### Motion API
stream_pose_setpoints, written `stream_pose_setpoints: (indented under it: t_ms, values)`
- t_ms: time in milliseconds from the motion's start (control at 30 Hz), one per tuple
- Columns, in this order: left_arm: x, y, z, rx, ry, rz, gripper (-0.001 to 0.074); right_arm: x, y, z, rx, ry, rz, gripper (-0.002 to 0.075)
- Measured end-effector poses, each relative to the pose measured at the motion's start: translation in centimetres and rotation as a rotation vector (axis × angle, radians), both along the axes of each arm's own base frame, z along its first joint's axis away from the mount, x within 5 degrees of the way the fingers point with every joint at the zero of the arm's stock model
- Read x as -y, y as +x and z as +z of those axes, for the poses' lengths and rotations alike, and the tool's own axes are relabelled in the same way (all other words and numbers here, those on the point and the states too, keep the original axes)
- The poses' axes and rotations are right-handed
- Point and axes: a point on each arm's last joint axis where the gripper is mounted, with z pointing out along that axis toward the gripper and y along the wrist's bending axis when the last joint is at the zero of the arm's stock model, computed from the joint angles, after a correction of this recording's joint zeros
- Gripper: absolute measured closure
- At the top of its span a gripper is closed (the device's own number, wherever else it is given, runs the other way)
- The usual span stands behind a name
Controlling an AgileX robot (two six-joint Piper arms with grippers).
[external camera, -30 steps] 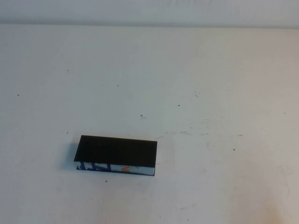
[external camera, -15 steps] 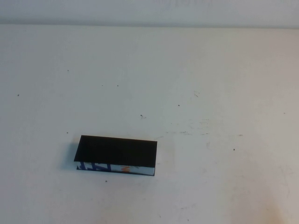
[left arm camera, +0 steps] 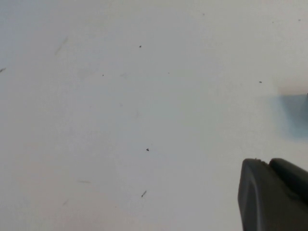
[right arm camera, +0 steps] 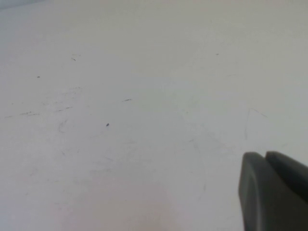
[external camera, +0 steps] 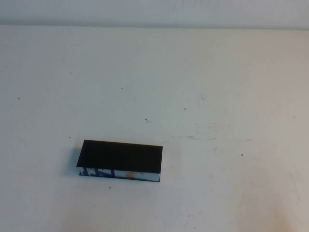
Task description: Return glasses to glasses case
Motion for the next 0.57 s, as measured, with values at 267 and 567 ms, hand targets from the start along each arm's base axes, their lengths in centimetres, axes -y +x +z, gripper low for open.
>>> stream_pose_setpoints:
  t_ms: [267, 567]
  values:
    - [-0.01, -0.01, -0.04, -0.004, 0.002, 0.0, 0.0739, 0.0, 0.0, 0.0, 0.0, 0.0, 0.0, 0.0737]
    - [-0.01, -0.02, -0.05, -0.006, 0.003, 0.0, 0.0739, 0.0, 0.0, 0.0, 0.0, 0.0, 0.0, 0.0737]
